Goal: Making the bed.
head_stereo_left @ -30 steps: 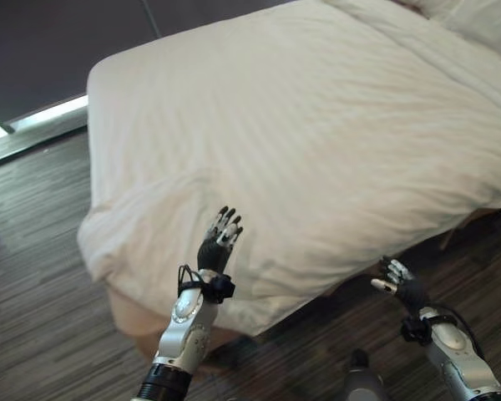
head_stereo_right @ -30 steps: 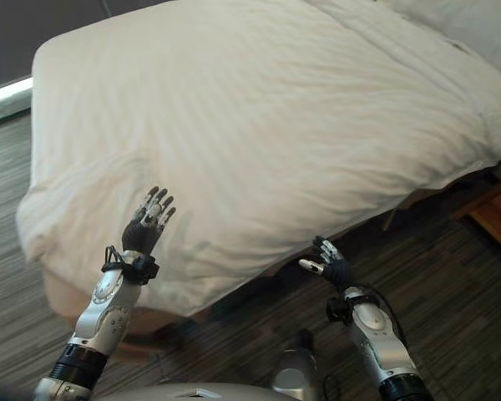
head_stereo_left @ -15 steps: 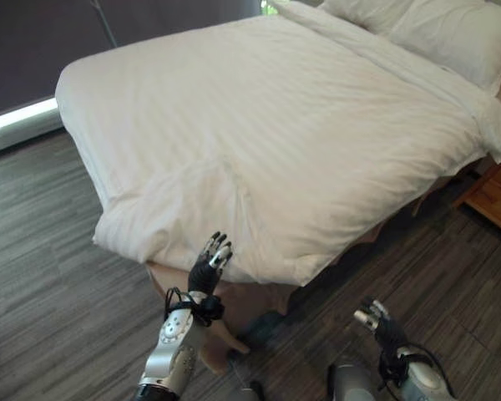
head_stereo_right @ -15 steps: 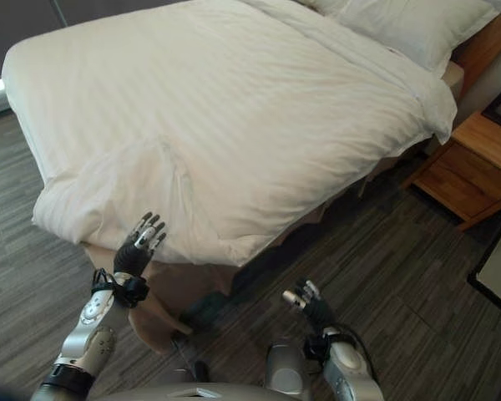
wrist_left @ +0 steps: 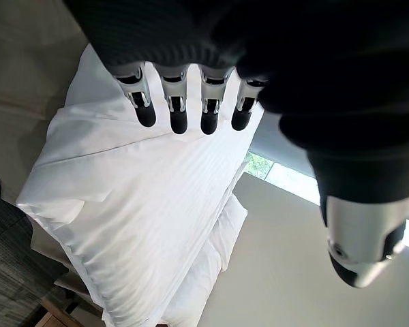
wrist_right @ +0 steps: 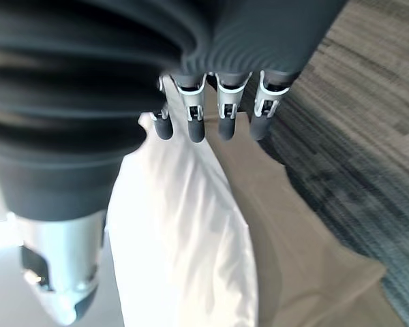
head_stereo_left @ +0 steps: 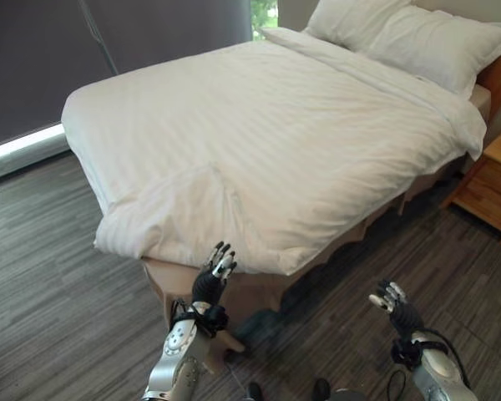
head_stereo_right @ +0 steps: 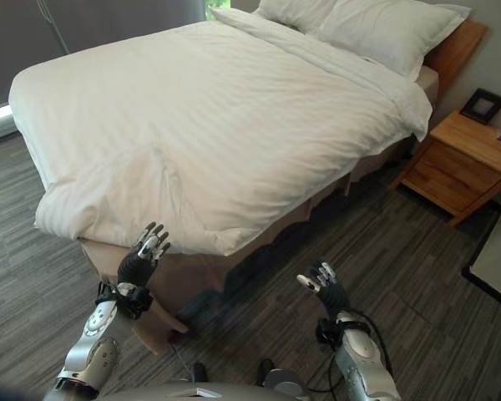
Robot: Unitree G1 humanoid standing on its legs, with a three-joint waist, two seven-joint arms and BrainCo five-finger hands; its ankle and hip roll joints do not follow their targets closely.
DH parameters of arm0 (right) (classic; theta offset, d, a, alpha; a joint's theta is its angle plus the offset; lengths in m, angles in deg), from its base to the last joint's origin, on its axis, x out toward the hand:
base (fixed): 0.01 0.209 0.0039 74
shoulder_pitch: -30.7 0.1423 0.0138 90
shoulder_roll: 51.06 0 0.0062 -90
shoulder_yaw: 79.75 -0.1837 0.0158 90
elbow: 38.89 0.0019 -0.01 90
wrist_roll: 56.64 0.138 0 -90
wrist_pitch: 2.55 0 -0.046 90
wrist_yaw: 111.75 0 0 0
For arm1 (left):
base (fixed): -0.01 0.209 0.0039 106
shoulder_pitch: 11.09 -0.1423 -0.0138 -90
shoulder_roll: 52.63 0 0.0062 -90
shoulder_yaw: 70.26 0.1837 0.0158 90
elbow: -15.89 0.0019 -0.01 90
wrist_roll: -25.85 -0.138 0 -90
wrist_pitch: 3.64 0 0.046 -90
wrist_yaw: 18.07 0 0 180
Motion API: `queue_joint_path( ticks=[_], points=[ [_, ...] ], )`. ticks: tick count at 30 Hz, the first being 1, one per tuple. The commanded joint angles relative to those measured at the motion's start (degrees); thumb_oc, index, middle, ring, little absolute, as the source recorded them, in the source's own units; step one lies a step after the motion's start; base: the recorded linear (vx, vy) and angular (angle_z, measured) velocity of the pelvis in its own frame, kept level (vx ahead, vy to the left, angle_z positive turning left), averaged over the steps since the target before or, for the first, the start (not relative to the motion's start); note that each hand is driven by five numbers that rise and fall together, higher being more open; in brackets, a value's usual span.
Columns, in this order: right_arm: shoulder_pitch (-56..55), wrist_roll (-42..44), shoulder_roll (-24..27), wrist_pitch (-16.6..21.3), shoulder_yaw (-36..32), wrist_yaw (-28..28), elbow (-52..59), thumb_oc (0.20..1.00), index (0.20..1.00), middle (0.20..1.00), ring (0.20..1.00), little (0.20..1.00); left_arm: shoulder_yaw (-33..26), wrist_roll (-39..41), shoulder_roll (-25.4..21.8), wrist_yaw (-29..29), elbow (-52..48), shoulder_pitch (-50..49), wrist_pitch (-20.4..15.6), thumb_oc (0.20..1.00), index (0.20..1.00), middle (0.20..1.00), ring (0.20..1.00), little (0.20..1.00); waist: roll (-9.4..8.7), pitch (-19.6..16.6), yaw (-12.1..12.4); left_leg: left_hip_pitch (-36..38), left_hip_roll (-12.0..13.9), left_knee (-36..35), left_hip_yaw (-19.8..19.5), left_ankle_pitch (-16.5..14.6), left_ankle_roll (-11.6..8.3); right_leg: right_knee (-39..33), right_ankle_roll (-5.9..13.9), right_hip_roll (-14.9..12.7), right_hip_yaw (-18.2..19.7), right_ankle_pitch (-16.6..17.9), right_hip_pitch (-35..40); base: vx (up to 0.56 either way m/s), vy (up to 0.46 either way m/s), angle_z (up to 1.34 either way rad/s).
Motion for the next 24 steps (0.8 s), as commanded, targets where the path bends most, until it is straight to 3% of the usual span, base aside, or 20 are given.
queue_joint_path(
  ticks=[1,8,13,15,17,18,19,22,24],
  points=[
    [4.1,-0.5,0.7,2.6,0.4,1.0,1.5,1.000,1.000,1.000,1.000,1.000,-2.1,0.2,-1.1,0.4,-3.3,1.8,-2.4,1.000,1.000,1.000,1.000,1.000,-2.98,-0.4,-0.2,2.0,-3.6,0.7,-3.8,0.5,-1.34,-8.1,0.36,-1.4,2.2,6.2,7.3,0.01,-0.039,0.03],
    [4.6,-0.3,0.9,3.1,0.0,1.1,2.0,1.000,1.000,1.000,1.000,1.000,-3.1,0.7,-0.4,0.0,-3.4,1.0,-2.5,1.000,1.000,1.000,1.000,1.000,-2.80,-0.3,0.1,2.1,-3.4,-0.5,-4.7,1.5,-1.78,-8.5,-0.10,-1.2,1.2,5.8,7.7,-0.01,-0.036,0.14],
    [5.5,-0.7,1.6,3.4,-0.5,0.8,1.4,1.000,1.000,1.000,1.000,1.000,-4.0,0.5,-0.2,-0.1,-2.4,1.3,-3.1,1.000,1.000,1.000,1.000,1.000,-3.15,2.0,0.5,-2.2,-3.5,6.8,-4.7,1.1,-3.65,-7.0,-0.31,-2.9,-1.4,5.7,7.0,-0.09,-0.001,0.26],
    [6.2,-1.3,2.1,3.3,-0.4,0.6,1.3,1.000,1.000,1.000,1.000,1.000,-4.2,0.8,-0.1,-0.3,-2.3,2.0,-3.4,1.000,1.000,1.000,1.000,1.000,-3.36,2.6,0.4,-3.2,-2.0,9.3,-4.7,0.9,-4.66,-5.6,-0.36,-4.3,-1.8,5.6,5.9,-0.10,0.098,0.23],
    [7.1,-1.0,2.7,3.7,-0.8,0.1,1.5,1.000,1.000,1.000,1.000,1.000,-4.8,1.1,0.0,-0.9,-2.6,2.8,-4.1,1.000,1.000,1.000,1.000,1.000,-3.66,2.4,0.3,-1.1,2.9,9.2,-5.8,1.6,-5.57,-5.1,0.46,-6.1,-1.0,6.2,4.7,-0.02,0.192,-0.20],
    [7.0,-0.7,3.1,3.8,-1.2,0.0,1.3,1.000,1.000,1.000,1.000,1.000,-4.8,1.6,-0.1,-1.4,-3.1,3.5,-4.6,1.000,1.000,1.000,1.000,1.000,-3.10,1.7,-0.1,0.5,7.3,7.5,-8.1,4.8,-6.92,-5.0,1.41,-7.1,-0.4,6.5,4.1,0.01,0.180,-0.27],
    [7.0,-0.7,3.1,3.8,-1.2,0.0,1.3,1.000,1.000,1.000,1.000,1.000,-4.8,1.6,-0.1,-1.4,-3.1,3.5,-4.6,1.000,1.000,1.000,1.000,1.000,-3.10,1.7,-0.1,0.5,7.3,7.5,-8.1,4.8,-6.92,-5.0,1.40,-7.1,-0.4,6.5,4.1,0.01,0.245,-0.06],
    [6.7,-0.7,4.6,3.7,-1.3,0.2,0.0,1.000,1.000,1.000,1.000,1.000,-4.7,2.1,-0.3,-1.3,-3.7,4.8,-5.2,1.000,1.000,1.000,1.000,1.000,-0.66,0.9,-1.0,2.4,13.7,4.0,-13.2,12.3,-10.41,-3.9,3.43,-9.2,0.0,6.9,2.8,-0.02,0.322,-0.01],
    [6.5,-0.8,5.0,3.5,-1.5,0.4,-0.1,1.000,1.000,1.000,1.000,1.000,-4.5,2.3,-0.4,-0.9,-3.4,5.2,-5.2,1.000,1.000,1.000,1.000,1.000,0.04,0.6,-1.4,2.9,14.9,2.9,-13.1,13.3,-11.44,-3.8,4.35,-10.6,-0.3,7.5,2.5,-0.03,0.347,-0.03]
  ],
)
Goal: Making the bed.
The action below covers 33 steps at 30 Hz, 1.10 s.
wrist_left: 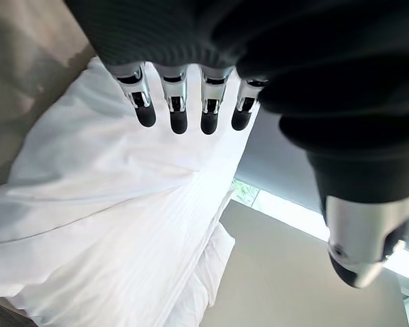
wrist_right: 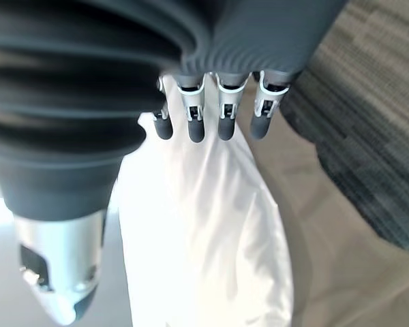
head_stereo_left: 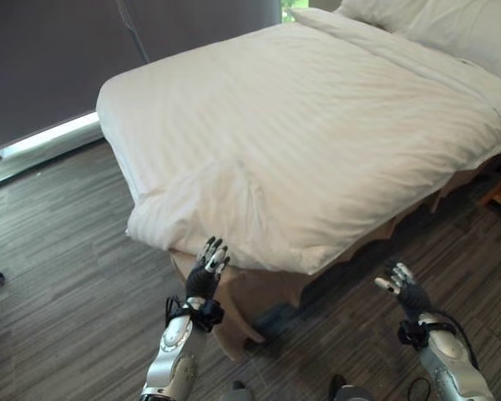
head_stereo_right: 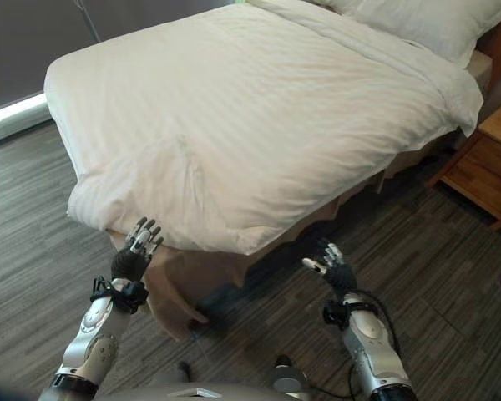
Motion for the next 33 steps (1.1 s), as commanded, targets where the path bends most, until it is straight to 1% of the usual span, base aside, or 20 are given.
queue_joint_path(
  ticks=[1,3,6,8,9,11,12,13,14,15,16,18,20,24,25,26,27,28,29,33],
  points=[
    [1.5,-0.2,1.5,2.8,1.5,0.7,1.2,1.000,1.000,1.000,1.000,1.000,-2.1,1.7,-0.8,0.1,-3.7,0.7,-4.5,1.000,1.000,1.000,1.000,1.000,0.24,-2.1,-0.3,4.1,1.1,-5.8,0.4,12.7,-2.12,-2.9,4.83,-2.4,1.4,1.4,0.8,-0.01,0.465,0.07],
    [1.4,-0.1,1.1,2.8,0.7,0.3,0.5,1.000,1.000,1.000,1.000,1.000,-1.6,1.5,-1.3,0.5,-2.9,0.7,-4.3,1.000,1.000,1.000,1.000,1.000,0.82,-2.6,-0.7,4.3,0.9,-6.6,2.8,9.8,-2.18,-3.1,6.19,-4.7,1.0,2.7,1.1,-0.01,0.429,0.23],
    [0.4,0.0,-0.3,2.7,-1.3,-0.4,0.6,1.000,1.000,1.000,1.000,1.000,-1.0,1.9,-2.1,1.0,-2.0,1.4,-4.1,1.000,1.000,1.000,1.000,1.000,-0.29,-2.5,-1.3,4.4,-2.3,-5.8,5.9,1.2,-0.34,-2.5,7.97,-9.2,1.1,5.2,1.5,-0.03,0.403,0.22],
    [-0.6,-0.6,-1.3,2.7,-2.8,-0.9,1.3,1.000,1.000,1.000,1.000,1.000,-1.3,1.5,-3.2,0.8,-1.8,1.4,-4.1,1.000,1.000,1.000,1.000,1.000,-1.36,-2.5,-1.9,6.3,-5.8,-8.5,6.1,-1.0,1.51,-0.5,9.49,-12.4,3.3,11.6,-0.3,-0.03,0.493,0.41],
    [-1.5,-0.1,-2.1,2.8,-4.1,-1.2,1.2,1.000,1.000,1.000,1.000,1.000,-1.9,0.7,-3.6,0.4,-0.7,1.2,-4.1,1.000,1.000,1.000,1.000,1.000,-1.77,-2.3,-2.4,7.3,-7.9,-9.4,5.9,-1.9,2.76,0.1,10.14,-14.4,5.5,17.5,-0.6,-0.02,0.489,0.44],
    [-1.4,-0.1,-2.4,2.7,-4.2,-1.5,0.5,1.000,1.000,1.000,1.000,1.000,-2.1,0.5,-4.0,0.2,-0.8,1.2,-4.2,1.000,1.000,1.000,1.000,1.000,-2.04,-2.2,-2.5,7.4,-9.1,-9.2,5.9,-2.3,3.56,1.4,9.34,-15.1,6.7,19.2,-1.6,-0.03,0.373,0.17],
    [-1.9,2.3,-4.0,3.2,-5.4,-2.1,-0.1,1.000,1.000,1.000,1.000,1.000,-3.2,-0.5,-6.3,-0.4,-0.9,0.6,-4.2,1.000,1.000,1.000,1.000,1.000,-1.80,-0.8,-3.6,8.3,-11.1,-9.4,5.1,-2.1,4.79,4.9,9.06,-15.1,15.1,28.9,-4.1,-0.08,0.391,0.06],
    [-2.3,2.5,-4.4,3.3,-5.6,-1.9,-0.2,1.000,1.000,1.000,1.000,1.000,-3.6,-0.6,-6.9,-0.4,-1.0,0.7,-4.3,1.000,1.000,1.000,1.000,1.000,-1.03,-0.2,-4.4,8.2,-11.1,-9.4,4.0,-1.7,5.45,7.5,8.57,-13.6,18.2,29.7,-5.7,-0.08,0.386,0.25],
    [-2.3,2.5,-4.4,3.3,-5.6,-1.9,-0.2,1.000,1.000,1.000,1.000,1.000,-3.6,-0.6,-6.8,-0.4,-1.0,0.7,-4.3,1.000,1.000,1.000,1.000,1.000,-1.00,-0.3,-4.2,8.2,-11.0,-9.4,4.3,-1.7,5.41,7.9,8.54,-13.5,18.5,29.6,-6.1,-0.02,0.207,0.24],
    [-3.6,2.6,-4.4,3.5,-6.6,-1.5,-0.3,1.000,1.000,1.000,1.000,1.000,-3.2,-0.8,-7.6,0.0,-0.3,1.5,-4.1,1.000,1.000,1.000,1.000,1.000,0.03,0.0,-6.4,8.0,-10.9,-10.0,2.0,-1.1,5.63,9.9,8.31,-9.4,24.7,29.0,-5.9,0.02,0.252,0.29],
    [-4.8,2.4,-4.4,3.6,-7.4,-1.5,-0.8,1.000,1.000,1.000,1.000,1.000,-2.7,-1.7,-8.0,0.3,0.7,2.4,-3.9,1.000,1.000,1.000,1.000,1.000,0.54,0.1,-7.8,7.9,-11.4,-10.3,0.7,-1.1,6.09,11.7,8.15,-6.3,27.7,27.6,-6.2,0.07,0.438,0.47],
    [-6.0,2.2,-4.6,3.9,-9.0,-1.8,-1.1,1.000,1.000,1.000,1.000,1.000,-2.8,-3.1,-7.7,0.3,0.2,2.3,-3.8,1.000,1.000,1.000,1.000,1.000,0.57,-0.4,-9.2,8.6,-13.4,-10.9,0.2,-1.0,7.29,12.5,7.29,-4.8,26.3,27.8,-6.6,0.07,0.360,0.73],
    [-6.5,2.6,-5.0,4.1,-9.6,-1.8,-1.4,1.000,1.000,1.000,1.000,1.000,-2.8,-2.6,-6.9,0.3,0.8,2.3,-3.4,1.000,1.000,1.000,1.000,1.000,0.41,-0.1,-10.2,8.9,-14.8,-11.0,0.0,-1.0,8.04,12.7,7.00,-1.2,25.9,24.0,-8.0,0.03,0.219,0.48],
    [-6.2,2.0,-5.3,4.1,-9.2,-1.6,-2.1,1.000,1.000,1.000,1.000,1.000,-2.7,-3.3,-5.8,0.2,0.4,1.7,-2.8,1.000,1.000,1.000,1.000,1.000,0.13,0.4,-9.3,9.9,-16.4,-11.0,1.6,-1.3,9.36,11.7,5.80,1.5,18.4,15.4,-8.5,-0.01,0.152,-0.04],
    [-6.0,1.3,-5.3,3.8,-8.4,-1.4,-3.1,1.000,1.000,1.000,1.000,1.000,-2.6,-3.9,-5.0,0.4,0.0,0.8,-2.4,1.000,1.000,1.000,1.000,1.000,0.38,0.5,-8.0,10.0,-17.0,-10.9,3.0,-1.3,9.95,11.9,4.59,3.5,11.7,9.5,-8.5,-0.04,0.199,-0.11],
    [-5.5,0.2,-5.1,3.7,-7.6,-1.4,-4.0,1.000,1.000,1.000,1.000,1.000,-2.9,-4.3,-4.7,0.3,-0.3,0.1,-2.4,1.000,1.000,1.000,1.000,1.000,0.43,0.8,-6.4,10.3,-17.1,-10.6,4.8,-1.8,10.12,13.6,4.22,3.3,5.0,6.8,-8.1,-0.04,0.153,-0.45],
    [-5.5,0.2,-5.1,3.7,-7.6,-1.4,-4.1,1.000,1.000,1.000,1.000,1.000,-2.9,-4.3,-4.7,0.3,-0.3,0.1,-2.4,1.000,1.000,1.000,1.000,1.000,0.40,0.7,-6.5,10.2,-17.1,-10.7,4.8,-1.6,10.12,13.5,4.20,3.2,5.0,7.0,-8.2,0.01,0.022,-1.26],
    [-4.9,-0.7,-4.9,3.2,-6.4,-1.0,-4.3,1.000,1.000,1.000,1.000,1.000,-3.8,-4.4,-3.9,0.9,-0.9,-1.9,-2.4,1.000,1.000,1.000,1.000,1.000,-0.38,-0.3,-4.5,9.8,-17.5,-10.2,7.4,-2.2,9.64,7.9,3.56,2.1,-0.4,4.1,-2.8,0.03,-0.067,-1.11],
    [-4.0,-0.9,-4.7,3.0,-5.7,-0.7,-4.0,1.000,1.000,1.000,1.000,1.000,-4.6,-3.5,-3.4,0.9,-1.2,-2.8,-2.5,1.000,1.000,1.000,1.000,1.000,-1.04,-0.9,-3.5,9.3,-17.6,-10.3,9.3,-1.8,9.21,3.7,3.35,1.8,-2.9,4.0,-1.8,0.04,-0.069,-0.78],
    [-1.2,-0.9,-3.1,3.0,-3.4,0.0,-4.0,1.000,1.000,1.000,1.000,1.000,-5.7,-1.8,-1.9,0.9,-1.1,-4.3,-2.8,1.000,1.000,1.000,1.000,1.000,-1.97,-2.6,-1.6,8.5,-16.6,-9.9,11.1,-1.6,8.43,-5.1,2.47,5.0,2.6,3.5,1.9,0.09,-0.132,-0.67]
  ],
)
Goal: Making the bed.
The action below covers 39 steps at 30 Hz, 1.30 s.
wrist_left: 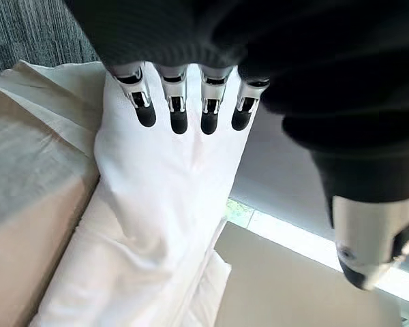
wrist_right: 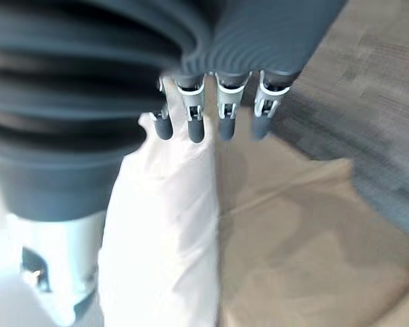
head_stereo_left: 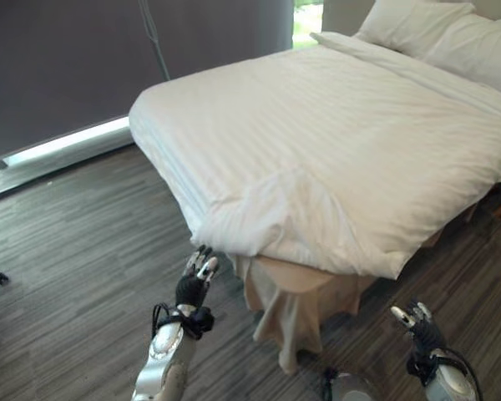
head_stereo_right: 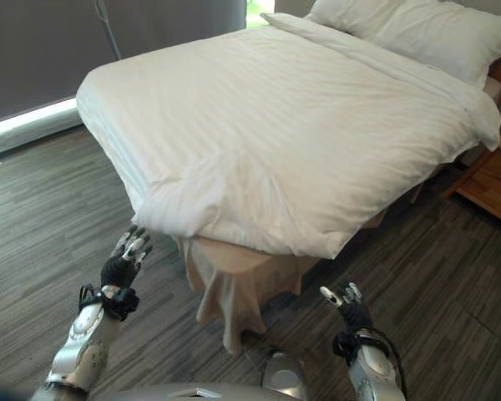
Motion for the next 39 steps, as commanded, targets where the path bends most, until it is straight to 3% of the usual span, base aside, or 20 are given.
queue_joint_path(
  ticks=[1,7,8,15,21,24,25,26,27,29,31,32,36,39],
  points=[
    [3.2,-0.4,4.5,2.3,-0.4,1.0,2.5,1.000,1.000,1.000,1.000,1.000,-1.8,1.8,-0.3,1.1,-2.9,2.0,-3.1,1.000,1.000,1.000,1.000,1.000,-0.59,-1.4,0.4,-1.9,-2.3,-0.5,0.6,3.7,-0.71,-5.9,2.75,1.2,5.6,1.6,4.2,0.11,-0.093,-0.21],
    [3.2,2.6,4.3,3.0,-0.8,0.4,3.6,1.000,1.000,1.000,1.000,1.000,-0.3,2.2,0.5,0.8,-4.1,1.0,-2.5,1.000,1.000,1.000,1.000,1.000,-0.71,-2.1,0.2,-1.8,-2.0,-1.1,0.4,4.0,-1.12,-8.9,2.42,2.5,5.9,1.5,6.0,0.07,-0.054,-0.03],
    [2.7,1.7,1.5,5.1,-1.4,-0.1,10.4,1.000,1.000,1.000,1.000,1.000,-5.5,-3.2,-3.5,-5.0,-3.0,10.4,-6.9,1.000,1.000,1.000,1.000,1.000,-2.12,1.6,0.4,-4.4,-1.5,-0.4,-0.2,6.4,-0.77,1.1,6.27,-6.3,5.7,4.9,-1.2,0.10,-0.047,0.00],
    [6.4,4.0,1.5,5.3,-2.8,-1.0,7.8,1.000,1.000,1.000,1.000,1.000,-10.4,-6.8,-2.4,-8.2,-2.7,2.3,-5.6,1.000,1.000,1.000,1.000,1.000,-1.34,-0.7,3.0,-4.2,-0.9,-1.2,0.1,6.0,-1.29,-3.9,5.77,-5.4,2.3,4.2,2.9,0.13,-0.025,0.02],
    [6.1,3.9,1.7,4.2,-2.1,0.9,7.3,1.000,1.000,1.000,1.000,1.000,-15.0,-19.2,-10.7,-9.1,-6.2,4.6,-5.4,1.000,1.000,1.000,1.000,1.000,-0.74,-1.4,3.2,-4.6,-0.6,-1.2,1.0,5.6,-2.05,-4.9,5.97,-5.4,0.3,4.1,3.9,0.06,-0.012,0.02],
    [5.4,4.4,1.4,4.0,-0.9,3.3,7.7,1.000,1.000,1.000,1.000,1.000,-16.6,-31.4,-19.6,-10.1,-6.6,9.4,-4.0,1.000,1.000,1.000,1.000,1.000,-0.29,-1.3,2.8,-4.2,-0.3,-1.2,1.4,5.0,-2.46,-5.0,6.09,-5.2,0.6,3.5,4.2,0.04,-0.004,0.00],
    [4.8,3.6,1.5,3.7,-0.3,4.4,7.5,1.000,1.000,1.000,1.000,1.000,-16.1,-33.8,-23.4,-10.4,-5.7,12.9,-4.0,1.000,1.000,1.000,1.000,1.000,-0.18,-1.5,2.1,-4.4,-0.3,-1.2,1.8,5.2,-2.64,-5.2,6.16,-5.2,0.9,3.7,4.0,0.05,-0.001,-0.03],
    [4.9,3.6,1.4,3.7,-0.4,4.4,7.5,1.000,1.000,1.000,1.000,1.000,-15.9,-33.8,-23.6,-10.5,-5.4,13.2,-4.1,1.000,1.000,1.000,1.000,1.000,-0.27,-1.4,2.3,-4.4,-0.3,-1.2,1.8,5.1,-2.65,-5.3,6.16,-5.2,0.9,3.8,4.0,0.05,-0.002,-0.06],
    [4.0,3.8,2.0,3.4,0.1,5.3,8.0,1.000,1.000,1.000,1.000,1.000,-14.7,-36.3,-29.7,-10.9,-2.4,18.6,-3.5,1.000,1.000,1.000,1.000,1.000,-0.09,-1.6,1.3,-4.4,-0.2,-1.2,2.2,5.0,-2.89,-5.6,6.33,-5.1,1.3,3.9,4.0,0.05,-0.006,-0.09],
    [3.5,3.9,2.0,3.0,0.3,5.5,8.5,1.000,1.000,1.000,1.000,1.000,-13.2,-36.2,-31.3,-11.6,-0.3,21.9,-2.8,1.000,1.000,1.000,1.000,1.000,-0.10,-1.7,1.0,-4.4,-0.2,-1.2,2.4,5.0,-2.97,-5.7,6.41,-5.0,1.4,3.9,3.9,0.04,-0.005,-0.15],
    [2.6,4.0,3.1,3.0,0.4,5.3,9.0,1.000,1.000,1.000,1.000,1.000,-8.1,-32.9,-36.0,-11.5,8.0,31.4,-2.0,1.000,1.000,1.000,1.000,1.000,0.26,-1.6,-0.5,-4.8,-0.1,-1.2,2.8,5.0,-3.16,-5.8,6.72,-4.8,1.7,4.1,3.5,0.04,0.002,-0.11],
    [2.6,4.0,2.8,2.9,0.1,5.3,9.1,1.000,1.000,1.000,1.000,1.000,-7.3,-32.7,-36.2,-11.5,8.6,32.3,-2.2,1.000,1.000,1.000,1.000,1.000,0.12,-1.6,-0.2,-4.9,-0.1,-1.2,2.8,5.0,-3.16,-5.8,6.72,-4.8,1.7,4.1,3.4,0.03,0.006,-0.06],
    [0.3,7.1,3.0,2.6,-0.3,5.1,9.0,1.000,1.000,1.000,1.000,1.000,1.6,-25.8,-41.6,-10.0,24.0,45.7,-1.6,1.000,1.000,1.000,1.000,1.000,0.12,-0.9,-3.3,-6.4,0.3,-1.2,4.7,5.3,-3.68,-6.9,7.40,-4.1,3.2,5.3,1.2,0.01,0.003,-0.29],
    [0.7,9.8,2.6,2.5,-0.4,4.4,7.2,1.000,1.000,1.000,1.000,1.000,5.5,-25.8,-43.3,-9.7,28.1,50.5,-1.1,1.000,1.000,1.000,1.000,1.000,-0.17,-0.8,-4.2,-7.6,0.7,-1.2,5.6,5.5,-4.02,-8.0,7.61,-3.8,4.0,6.2,-0.1,-0.03,0.001,-0.20]
  ],
)
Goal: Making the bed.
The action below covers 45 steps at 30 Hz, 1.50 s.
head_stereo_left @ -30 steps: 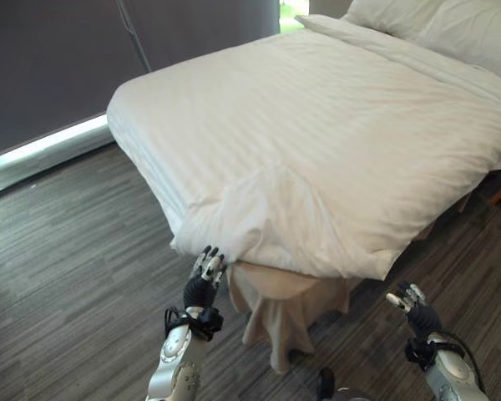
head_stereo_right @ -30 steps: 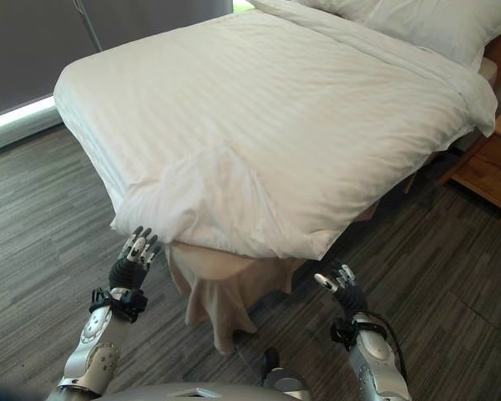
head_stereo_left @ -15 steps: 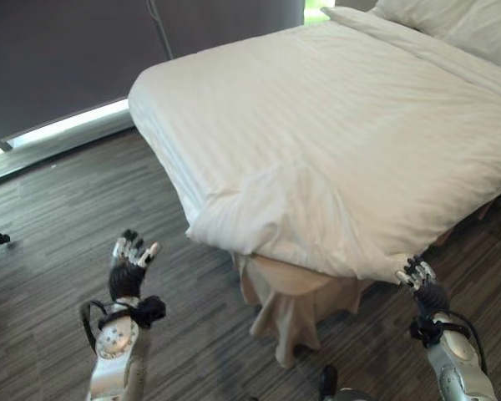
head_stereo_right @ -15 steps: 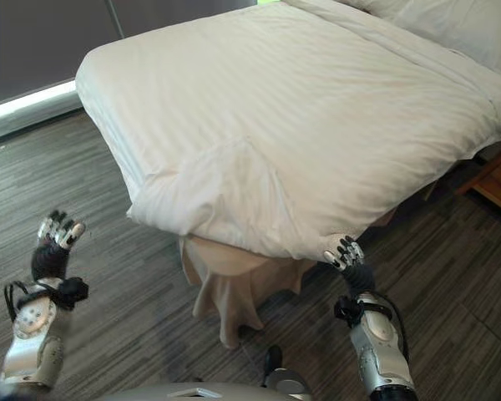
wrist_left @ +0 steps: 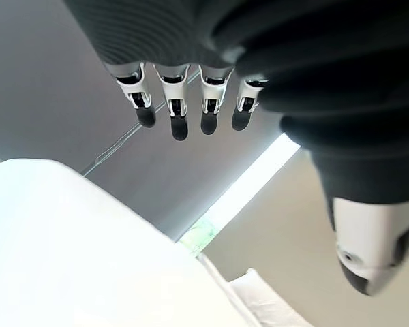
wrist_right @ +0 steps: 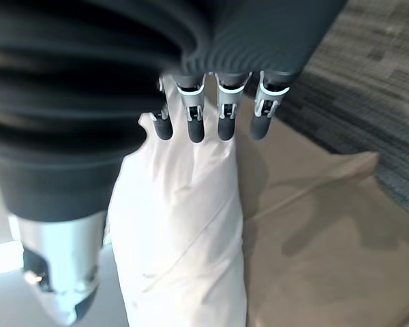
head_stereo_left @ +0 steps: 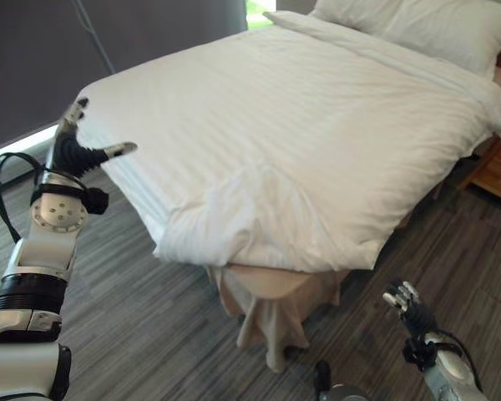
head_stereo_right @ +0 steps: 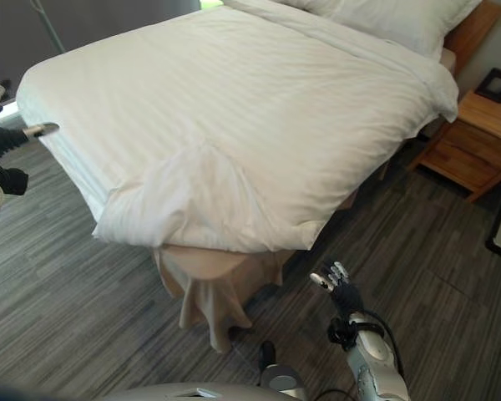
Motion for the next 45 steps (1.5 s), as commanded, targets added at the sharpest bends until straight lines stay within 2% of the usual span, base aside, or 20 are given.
queue_joint_path(
  ticks=[1,4,7,12,14,24,26,28,31,32,34,35,36,39,40,43,44,45],
  points=[
    [2.8,6.7,-0.5,2.3,-2.5,-1.1,1.5,1.000,1.000,1.000,1.000,1.000,2.1,2.8,-5.3,-0.1,1.3,8.1,-1.2,1.000,1.000,1.000,1.000,1.000,-0.60,0.9,-1.3,-5.7,1.0,0.3,1.3,6.1,-2.61,1.3,8.21,-5.6,0.1,0.6,0.6,-0.04,-0.003,-0.40],
    [3.1,13.6,-2.4,2.6,-2.9,-1.4,0.1,1.000,1.000,1.000,1.000,1.000,8.3,3.7,-5.1,0.1,6.4,16.1,-1.3,1.000,1.000,1.000,1.000,1.000,-1.28,1.1,-2.7,-8.2,1.3,0.3,1.8,6.7,-2.82,0.6,8.25,-5.1,2.1,1.2,-2.1,0.01,0.012,-0.22],
    [3.6,17.2,-3.4,2.4,-1.4,-0.9,-1.2,1.000,1.000,1.000,1.000,1.000,10.4,5.4,-4.6,0.6,6.6,18.0,-2.1,1.000,1.000,1.000,1.000,1.000,-1.68,1.5,-3.4,-8.8,1.5,0.3,2.4,6.6,-2.93,0.6,8.30,-4.6,3.7,1.7,-3.8,0.02,0.010,-0.17],
    [3.7,17.8,-3.0,1.1,0.9,0.7,-1.0,1.000,1.000,1.000,1.000,1.000,13.1,6.2,-3.4,1.4,7.8,21.3,-2.4,1.000,1.000,1.000,1.000,1.000,-2.17,1.6,-3.9,-9.3,1.7,0.3,3.7,6.6,-3.16,0.6,8.21,-4.4,4.9,2.0,-5.3,0.03,0.010,-0.28],
    [3.1,17.7,-2.8,0.6,1.7,1.2,-0.9,1.000,1.000,1.000,1.000,1.000,15.0,5.9,-1.2,1.5,10.7,24.4,-2.0,1.000,1.000,1.000,1.000,1.000,-2.31,1.9,-4.6,-9.2,1.9,0.3,4.3,6.5,-3.32,0.6,8.21,-4.2,5.2,1.9,-5.7,0.05,-0.003,-0.07],
    [6.4,17.6,-1.2,1.1,1.8,-0.5,-1.1,1.000,1.000,1.000,1.000,1.000,19.4,3.0,3.2,0.3,17.7,32.6,-0.1,1.000,1.000,1.000,1.000,1.000,-2.62,4.9,-6.0,-11.7,2.5,0.3,4.6,7.1,-3.47,0.6,8.16,-3.5,5.9,2.6,-9.1,-0.02,-0.003,-0.09],
    [8.1,17.9,-1.1,1.7,2.4,-1.5,-0.8,1.000,1.000,1.000,1.000,1.000,22.4,-2.4,3.8,-0.5,21.7,35.3,1.0,1.000,1.000,1.000,1.000,1.000,-3.20,6.4,-6.7,-13.8,2.7,0.3,4.5,7.5,-3.49,0.6,8.10,-3.2,6.4,3.1,-11.2,-0.06,-0.005,-0.01],
    [8.4,18.0,-1.2,1.8,2.7,-1.7,-0.6,1.000,1.000,1.000,1.000,1.000,22.9,-4.5,4.1,-0.6,23.9,35.8,1.9,1.000,1.000,1.000,1.000,1.000,-3.53,6.8,-6.9,-14.5,2.8,0.3,4.5,7.7,-3.58,0.6,8.04,-3.1,6.4,3.3,-11.9,-0.04,-0.016,-0.03],
    [8.9,16.9,-0.6,2.2,4.0,-1.6,1.2,1.000,1.000,1.000,1.000,1.000,22.4,-9.0,6.6,-1.9,29.0,36.3,3.5,1.000,1.000,1.000,1.000,1.000,-5.35,8.8,-7.9,-17.3,3.4,0.3,4.5,8.5,-3.81,0.6,7.92,-2.5,6.7,4.0,-14.8,-0.05,-0.042,-0.04],
    [8.9,16.9,-0.6,2.2,3.9,-1.7,1.2,1.000,1.000,1.000,1.000,1.000,22.4,-9.0,6.6,-1.9,29.0,36.3,3.5,1.000,1.000,1.000,1.000,1.000,-5.33,8.8,-7.9,-17.3,3.4,0.3,4.4,8.5,-3.81,0.6,7.91,-2.5,6.7,4.0,-14.8,-0.03,-0.042,-0.08],
    [9.5,15.8,-0.2,2.8,4.5,-2.0,1.4,1.000,1.000,1.000,1.000,1.000,23.9,-15.2,8.1,-2.2,30.5,35.9,4.8,1.000,1.000,1.000,1.000,1.000,-6.79,10.0,-8.4,-19.5,4.0,0.3,4.3,9.0,-4.03,0.6,7.95,-2.1,6.6,4.6,-16.9,-0.04,-0.056,-0.03],
    [9.5,15.8,-0.2,2.8,4.5,-2.1,1.4,1.000,1.000,1.000,1.000,1.000,23.9,-15.2,8.1,-2.2,30.5,35.9,4.8,1.000,1.000,1.000,1.000,1.000,-6.79,9.9,-8.4,-19.5,4.0,0.3,4.3,9.0,-4.03,0.6,7.95,-2.1,6.6,4.6,-17.0,-0.02,-0.050,0.01],
    [9.9,15.5,-0.3,3.2,4.4,-2.4,1.1,1.000,1.000,1.000,1.000,1.000,25.1,-20.2,9.4,-0.6,32.7,34.1,5.6,1.000,1.000,1.000,1.000,1.000,-7.47,10.3,-8.8,-20.0,4.3,0.3,4.6,9.0,-4.13,0.6,7.97,-1.8,6.7,4.7,-17.7,0.00,0.000,0.00],
    [10.5,15.6,-0.3,3.6,4.9,-2.5,1.1,1.000,1.000,1.000,1.000,1.000,26.9,-26.1,11.7,0.9,35.2,32.2,7.1,1.000,1.000,1.000,1.000,1.000,-8.12,10.6,-9.2,-20.2,4.7,0.3,5.0,9.0,-4.28,0.6,8.00,-1.5,6.8,4.8,-18.2,0.00,-0.005,0.01],
    [11.1,16.0,-0.1,4.1,5.4,-2.2,1.1,1.000,1.000,1.000,1.000,1.000,27.3,-29.2,14.1,1.4,36.0,30.3,7.6,1.000,1.000,1.000,1.000,1.000,-8.46,10.8,-9.3,-20.1,4.7,0.3,5.1,8.9,-4.31,0.6,7.89,-1.4,6.9,4.7,-18.3,0.00,0.000,0.00],
    [12.4,16.0,0.7,5.0,5.4,-1.9,0.4,1.000,1.000,1.000,1.000,1.000,33.4,-41.4,18.3,5.0,34.7,26.9,6.8,1.000,1.000,1.000,1.000,1.000,-8.27,10.5,-9.3,-19.4,4.6,0.3,5.2,8.2,-4.20,0.6,7.86,-1.4,6.9,4.4,-17.9,0.01,0.003,0.00],
    [12.4,16.0,0.7,5.0,5.4,-1.9,0.3,1.000,1.000,1.000,1.000,1.000,33.4,-41.4,18.3,5.0,34.7,26.9,6.8,1.000,1.000,1.000,1.000,1.000,-8.28,10.6,-9.3,-19.4,4.6,0.3,5.2,8.2,-4.20,0.6,7.86,-1.4,7.0,4.4,-17.9,0.03,0.041,-0.02],
    [14.2,15.9,1.6,5.3,5.3,-1.6,-0.4,1.000,1.000,1.000,1.000,1.000,39.3,-50.3,20.8,9.4,32.9,24.0,5.4,0.608,0.608,0.608,0.608,0.608,-7.80,10.7,-9.0,-18.8,4.6,0.3,5.3,7.5,-4.08,0.6,7.92,-1.4,7.1,4.1,-17.5,0.02,0.032,-0.01]
  ],
)
